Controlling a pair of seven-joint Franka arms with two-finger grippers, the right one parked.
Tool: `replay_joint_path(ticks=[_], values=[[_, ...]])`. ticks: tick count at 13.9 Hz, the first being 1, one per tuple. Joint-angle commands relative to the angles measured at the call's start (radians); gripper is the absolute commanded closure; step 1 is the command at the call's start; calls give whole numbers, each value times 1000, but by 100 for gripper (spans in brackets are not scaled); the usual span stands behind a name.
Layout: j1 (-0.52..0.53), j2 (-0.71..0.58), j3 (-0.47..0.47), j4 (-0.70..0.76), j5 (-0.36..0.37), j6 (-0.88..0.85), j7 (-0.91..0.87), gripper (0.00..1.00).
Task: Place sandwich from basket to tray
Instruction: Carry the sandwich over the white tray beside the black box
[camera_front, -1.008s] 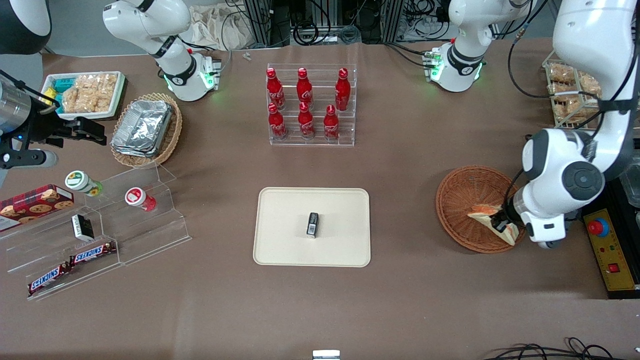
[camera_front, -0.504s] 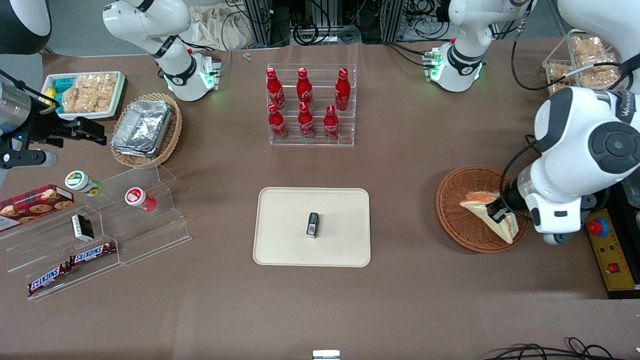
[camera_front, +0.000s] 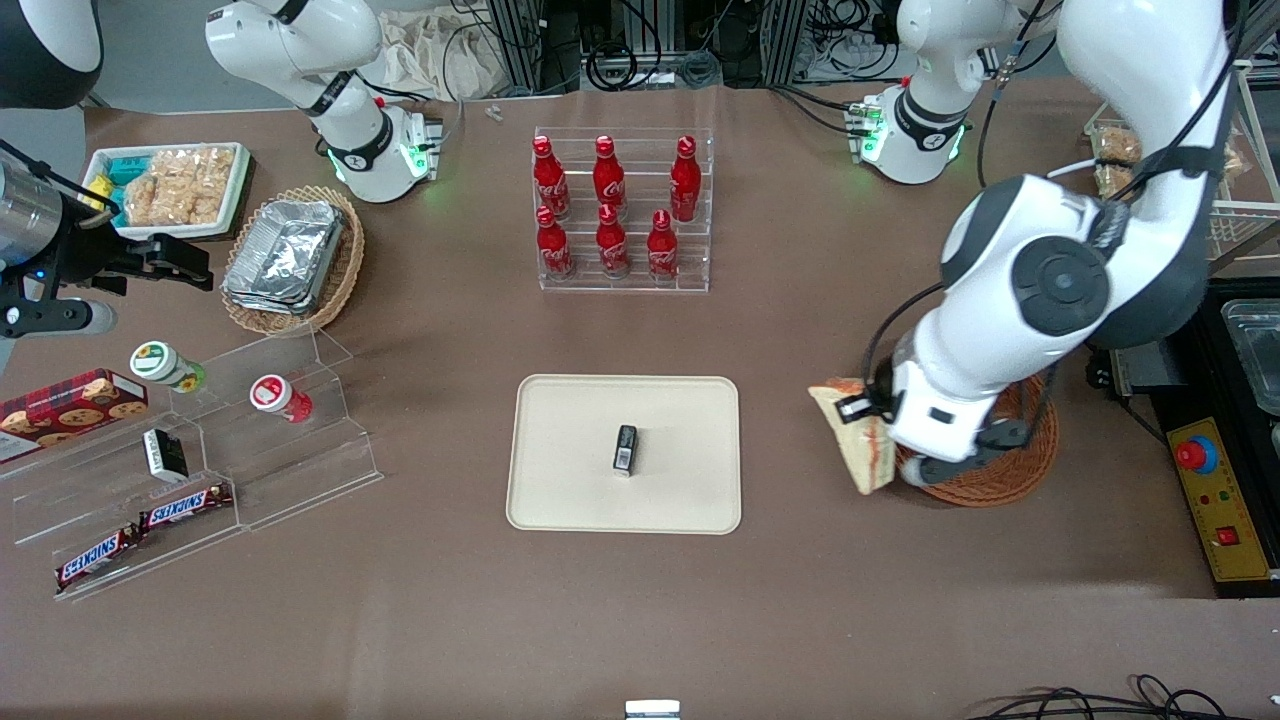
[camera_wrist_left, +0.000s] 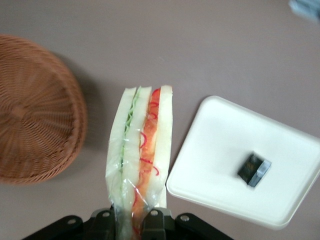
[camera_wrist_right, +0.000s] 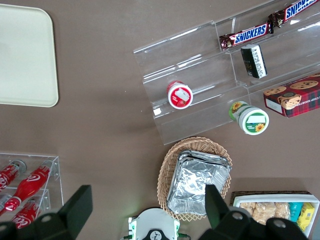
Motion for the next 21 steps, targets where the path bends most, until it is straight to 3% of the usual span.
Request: replay_joint_path(ticks=[1, 3, 6, 11, 16, 19, 21], values=[[-58, 103, -23, 61, 34, 13, 92, 100], [-125, 169, -19, 61, 68, 73, 91, 100], [-221, 226, -13, 50, 187, 105, 13, 100], [-244, 306, -13, 46, 244, 112, -75, 100], [-264, 393, -11, 49, 399, 231, -182, 100], [-265, 421, -11, 52, 407, 236, -184, 100], [-265, 437, -11, 52, 453, 256, -186, 100]])
